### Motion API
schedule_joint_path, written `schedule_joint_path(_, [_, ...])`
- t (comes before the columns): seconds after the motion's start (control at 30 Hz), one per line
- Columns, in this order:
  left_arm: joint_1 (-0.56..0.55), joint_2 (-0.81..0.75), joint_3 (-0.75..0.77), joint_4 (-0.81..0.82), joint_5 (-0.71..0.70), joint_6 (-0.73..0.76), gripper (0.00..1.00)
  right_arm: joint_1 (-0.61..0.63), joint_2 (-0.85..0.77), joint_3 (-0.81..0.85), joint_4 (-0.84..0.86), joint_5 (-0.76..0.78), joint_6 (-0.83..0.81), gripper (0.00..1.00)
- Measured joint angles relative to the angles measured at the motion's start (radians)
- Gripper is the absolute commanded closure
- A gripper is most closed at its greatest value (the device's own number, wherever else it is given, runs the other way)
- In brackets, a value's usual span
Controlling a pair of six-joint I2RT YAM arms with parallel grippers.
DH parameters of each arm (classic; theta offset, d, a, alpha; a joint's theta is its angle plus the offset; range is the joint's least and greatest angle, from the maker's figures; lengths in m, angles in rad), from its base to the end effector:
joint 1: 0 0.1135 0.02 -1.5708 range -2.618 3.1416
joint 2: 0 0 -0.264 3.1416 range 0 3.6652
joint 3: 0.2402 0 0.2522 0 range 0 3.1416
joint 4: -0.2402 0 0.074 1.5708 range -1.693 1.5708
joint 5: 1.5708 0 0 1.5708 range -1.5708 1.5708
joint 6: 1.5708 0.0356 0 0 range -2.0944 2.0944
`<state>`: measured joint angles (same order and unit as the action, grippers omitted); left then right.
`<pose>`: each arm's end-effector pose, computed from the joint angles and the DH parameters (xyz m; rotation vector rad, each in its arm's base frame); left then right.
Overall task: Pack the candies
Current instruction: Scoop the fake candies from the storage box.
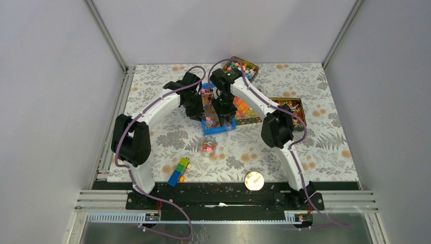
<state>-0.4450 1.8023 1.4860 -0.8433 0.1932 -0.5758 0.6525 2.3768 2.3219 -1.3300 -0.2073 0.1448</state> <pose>0.3361 -0.1678 0.2514 -0.1278 2.8269 -0.5275 0.3757 0.2963 0.2358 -0.7880 2.9207 0.3994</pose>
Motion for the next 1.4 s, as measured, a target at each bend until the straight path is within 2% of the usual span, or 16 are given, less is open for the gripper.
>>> schedule_joint_path(0.17, [0.001,-0.003,-0.003,0.010,0.002,0.011,0.61,0.000,-0.042,-0.057,0.060,0.017,-0.023,1.00])
schedule_joint_path(0.3, [-0.006,-0.048,-0.007,0.021,0.018,0.020,0.51,0.000,-0.051,-0.072,0.095,0.036,-0.034,1.00])
schedule_joint_path(0.53, [-0.005,-0.180,-0.024,0.068,0.008,0.022,0.49,-0.009,-0.051,-0.072,0.155,0.050,-0.035,1.00])
schedule_joint_path(0.77, [0.049,-0.282,-0.116,0.117,0.000,0.007,0.47,-0.013,-0.092,-0.125,0.224,0.056,-0.035,1.00])
schedule_joint_path(0.97, [0.080,-0.295,-0.159,0.130,-0.001,-0.005,0.47,-0.014,-0.154,-0.193,0.291,0.071,-0.035,1.00])
schedule_joint_path(1.4, [0.080,-0.298,-0.169,0.142,-0.001,-0.019,0.47,-0.014,-0.355,-0.493,0.487,0.119,-0.040,1.00])
